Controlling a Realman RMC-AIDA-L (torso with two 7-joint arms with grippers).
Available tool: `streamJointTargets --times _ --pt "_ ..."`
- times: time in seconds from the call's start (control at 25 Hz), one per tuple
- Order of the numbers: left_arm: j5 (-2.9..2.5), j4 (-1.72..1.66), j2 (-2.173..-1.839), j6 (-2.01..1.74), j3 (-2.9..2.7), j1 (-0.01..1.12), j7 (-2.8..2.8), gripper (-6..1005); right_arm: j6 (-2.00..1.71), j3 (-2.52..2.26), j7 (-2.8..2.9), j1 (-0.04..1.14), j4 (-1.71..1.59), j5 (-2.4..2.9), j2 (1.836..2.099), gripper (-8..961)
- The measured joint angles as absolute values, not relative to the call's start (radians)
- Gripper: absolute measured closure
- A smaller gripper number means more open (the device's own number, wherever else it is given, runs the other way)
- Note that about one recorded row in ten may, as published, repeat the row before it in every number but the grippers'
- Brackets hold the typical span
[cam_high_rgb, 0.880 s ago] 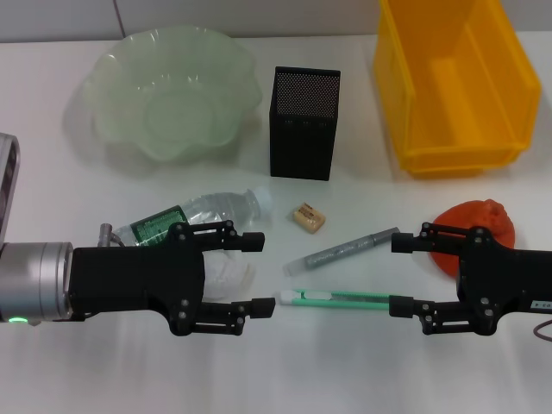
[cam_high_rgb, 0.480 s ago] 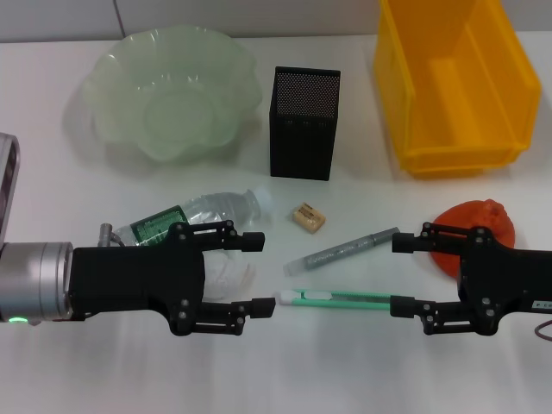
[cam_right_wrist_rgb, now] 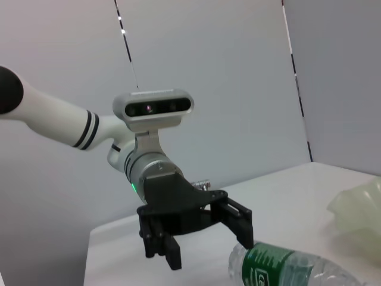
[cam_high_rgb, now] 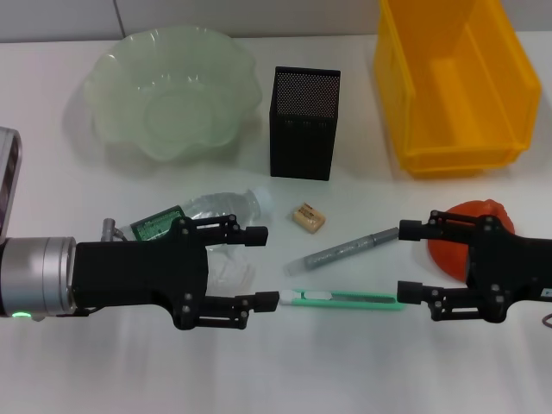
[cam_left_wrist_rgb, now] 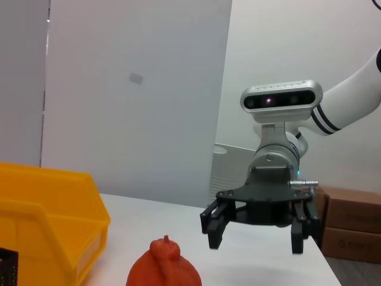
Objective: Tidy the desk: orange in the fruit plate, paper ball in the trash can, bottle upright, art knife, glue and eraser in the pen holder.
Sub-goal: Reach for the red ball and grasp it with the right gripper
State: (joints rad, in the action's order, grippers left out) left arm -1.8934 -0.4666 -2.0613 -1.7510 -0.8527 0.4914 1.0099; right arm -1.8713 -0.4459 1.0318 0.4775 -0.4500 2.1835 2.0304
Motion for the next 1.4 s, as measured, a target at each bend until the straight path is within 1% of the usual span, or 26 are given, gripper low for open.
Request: streamJointTargets --times 0.12,0.16,0.2,0.24,0.28,0.36,0.4,0.48,0.52,0.56,0.6,0.76,0.84,0.96,1.12,1.2,1.4 --pt "-1.893 -0.467 -2.062 -1.751 -0.852 0.492 1.01 216 -1.882 -0.445 1.053 0.478 -0.457 2.173 2.021 145" --pt "-1.892 -0.466 -2.062 -1.752 -0.851 0.493 1.011 217 -1.892 -0.445 1.092 0.479 -0.466 2.161 2.007 145" --pt "-1.892 -0.466 -2.062 -1.752 -0.851 0.493 1.011 217 -1.892 -0.445 1.092 0.479 -0.466 2.161 2.007 145" --pt "-1.892 -0.466 -2.063 -1.752 -0.851 0.493 1.011 217 -1.909 -0.444 1.131 0.481 -0.48 2.157 1.992 145" --pt "-1.891 -0.466 -2.063 -1.752 -0.851 0.493 1.011 217 -1.909 -0.444 1.131 0.481 -0.48 2.157 1.992 145" --pt "-1.891 -0.467 -2.063 -1.753 -0.85 0.493 1.011 217 -1.937 -0.432 1.224 0.477 -0.555 2.156 1.978 145" --pt "-1.89 -0.467 -2.063 -1.753 -0.85 0.494 1.011 217 -1.937 -0.432 1.224 0.477 -0.555 2.156 1.978 145" --pt "-1.89 -0.467 -2.066 -1.753 -0.85 0.496 1.01 217 -1.958 -0.421 1.309 0.465 -0.636 2.156 1.965 145" --pt "-1.89 -0.467 -2.066 -1.753 -0.85 0.496 1.01 217 -1.958 -0.421 1.309 0.465 -0.636 2.156 1.965 146" --pt "-1.89 -0.467 -2.067 -1.753 -0.85 0.497 1.01 217 -1.97 -0.423 1.366 0.461 -0.666 2.158 1.943 146" --pt "-1.89 -0.467 -2.067 -1.753 -0.85 0.497 1.01 217 -1.97 -0.423 1.366 0.461 -0.666 2.158 1.943 146" --pt "-1.89 -0.459 -2.068 -1.748 -0.85 0.494 1.009 217 -1.976 -0.43 1.467 0.463 -0.691 2.172 1.893 147" --pt "-1.89 -0.459 -2.068 -1.746 -0.85 0.493 1.006 217 -1.976 -0.43 1.509 0.469 -0.713 2.192 1.876 147" --pt "-1.89 -0.457 -2.069 -1.744 -0.855 0.491 1.0 217 -1.967 -0.431 1.57 0.488 -0.788 2.251 1.868 148" --pt "-1.89 -0.454 -2.071 -1.742 -0.857 0.489 0.995 217 -1.948 -0.433 1.597 0.52 -0.809 2.329 1.866 148" --pt "-1.89 -0.45 -2.071 -1.741 -0.856 0.488 0.988 217 -1.932 -0.433 1.605 0.541 -0.813 2.38 1.867 149" --pt "-1.89 -0.431 -2.071 -1.734 -0.851 0.486 0.968 217 -1.862 -0.474 1.61 0.579 -0.825 2.446 1.88 150"
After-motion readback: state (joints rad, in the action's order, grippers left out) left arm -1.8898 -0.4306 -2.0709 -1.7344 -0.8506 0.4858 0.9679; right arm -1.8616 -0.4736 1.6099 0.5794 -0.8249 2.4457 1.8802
